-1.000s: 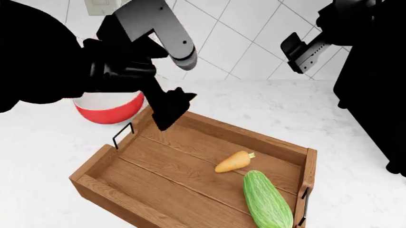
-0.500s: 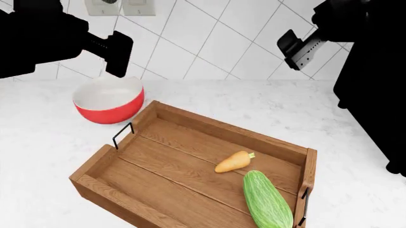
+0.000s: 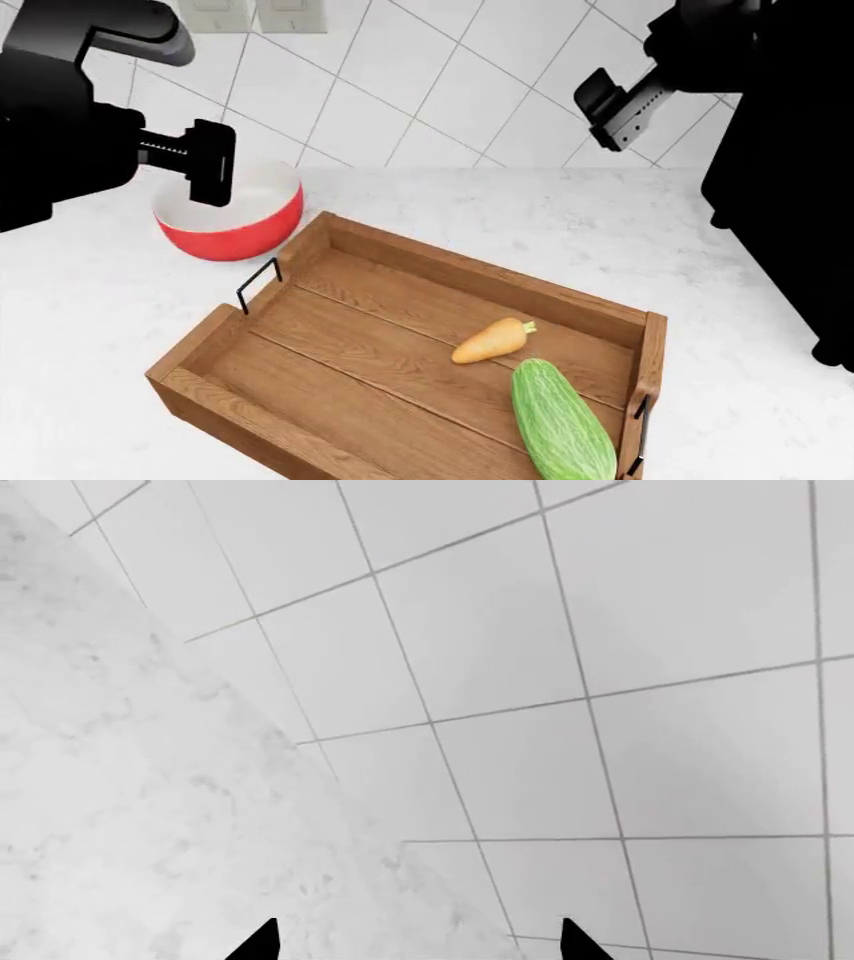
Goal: Place the two vegetables and bowl onto the tray for setting up a vegetable dip station.
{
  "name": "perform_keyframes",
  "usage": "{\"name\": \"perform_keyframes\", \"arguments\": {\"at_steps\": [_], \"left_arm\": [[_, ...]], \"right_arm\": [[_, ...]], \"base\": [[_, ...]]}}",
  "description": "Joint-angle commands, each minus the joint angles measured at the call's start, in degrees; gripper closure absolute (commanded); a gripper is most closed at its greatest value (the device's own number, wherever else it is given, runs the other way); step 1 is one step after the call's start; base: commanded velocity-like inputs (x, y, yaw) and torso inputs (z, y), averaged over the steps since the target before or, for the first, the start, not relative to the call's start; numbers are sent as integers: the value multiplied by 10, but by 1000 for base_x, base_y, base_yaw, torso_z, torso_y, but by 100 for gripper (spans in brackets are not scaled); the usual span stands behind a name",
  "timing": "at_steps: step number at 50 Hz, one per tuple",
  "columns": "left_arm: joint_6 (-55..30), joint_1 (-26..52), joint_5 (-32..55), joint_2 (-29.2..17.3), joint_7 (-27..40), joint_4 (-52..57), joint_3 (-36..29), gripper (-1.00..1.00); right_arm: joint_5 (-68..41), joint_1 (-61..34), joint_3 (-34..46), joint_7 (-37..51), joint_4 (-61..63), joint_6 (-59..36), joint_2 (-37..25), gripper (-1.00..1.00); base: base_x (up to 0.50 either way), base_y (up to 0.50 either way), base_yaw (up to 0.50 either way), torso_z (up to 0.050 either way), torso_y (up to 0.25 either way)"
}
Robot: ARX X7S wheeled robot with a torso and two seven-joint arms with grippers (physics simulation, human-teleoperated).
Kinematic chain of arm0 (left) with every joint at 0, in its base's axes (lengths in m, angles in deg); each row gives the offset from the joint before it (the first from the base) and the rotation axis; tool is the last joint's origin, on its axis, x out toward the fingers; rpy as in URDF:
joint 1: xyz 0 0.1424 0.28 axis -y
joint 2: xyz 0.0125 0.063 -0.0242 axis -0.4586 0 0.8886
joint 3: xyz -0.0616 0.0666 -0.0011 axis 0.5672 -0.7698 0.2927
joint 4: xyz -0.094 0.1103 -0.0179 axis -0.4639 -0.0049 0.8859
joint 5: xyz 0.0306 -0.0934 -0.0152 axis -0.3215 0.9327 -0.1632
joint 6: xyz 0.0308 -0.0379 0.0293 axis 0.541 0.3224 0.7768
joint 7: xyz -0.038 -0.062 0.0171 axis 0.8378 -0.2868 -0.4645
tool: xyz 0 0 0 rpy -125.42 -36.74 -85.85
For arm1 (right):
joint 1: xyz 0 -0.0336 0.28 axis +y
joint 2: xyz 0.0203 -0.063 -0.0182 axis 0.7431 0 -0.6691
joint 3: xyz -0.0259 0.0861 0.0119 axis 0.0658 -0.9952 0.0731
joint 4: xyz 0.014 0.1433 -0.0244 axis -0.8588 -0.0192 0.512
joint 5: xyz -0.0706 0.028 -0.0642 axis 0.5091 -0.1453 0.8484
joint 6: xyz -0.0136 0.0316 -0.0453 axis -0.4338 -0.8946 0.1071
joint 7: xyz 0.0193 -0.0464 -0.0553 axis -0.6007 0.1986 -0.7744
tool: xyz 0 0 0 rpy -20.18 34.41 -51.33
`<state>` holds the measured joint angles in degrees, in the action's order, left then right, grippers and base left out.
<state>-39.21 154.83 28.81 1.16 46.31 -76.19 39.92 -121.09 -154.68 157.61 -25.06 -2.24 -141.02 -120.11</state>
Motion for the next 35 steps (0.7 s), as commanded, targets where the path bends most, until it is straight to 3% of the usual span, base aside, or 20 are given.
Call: {"name": "perform_keyframes", "arguments": {"at_steps": [1,21,35], "left_arm": [[3,-12,18,-8,22,8,6,-100],[58,-87,20,-13,55,7,5,-100],[68,-91,23,-22,62,4,12,-100]], "right_arm": [[-2,4,-1,4,8,-2,-5,-100],[3,11,-1,-1,1,5,-5,-100],[8,15,1,-8,-8,11,2,-100]], "base": [[0,0,0,0,0],[0,0,0,0,0],[0,0,0,0,0]]}}
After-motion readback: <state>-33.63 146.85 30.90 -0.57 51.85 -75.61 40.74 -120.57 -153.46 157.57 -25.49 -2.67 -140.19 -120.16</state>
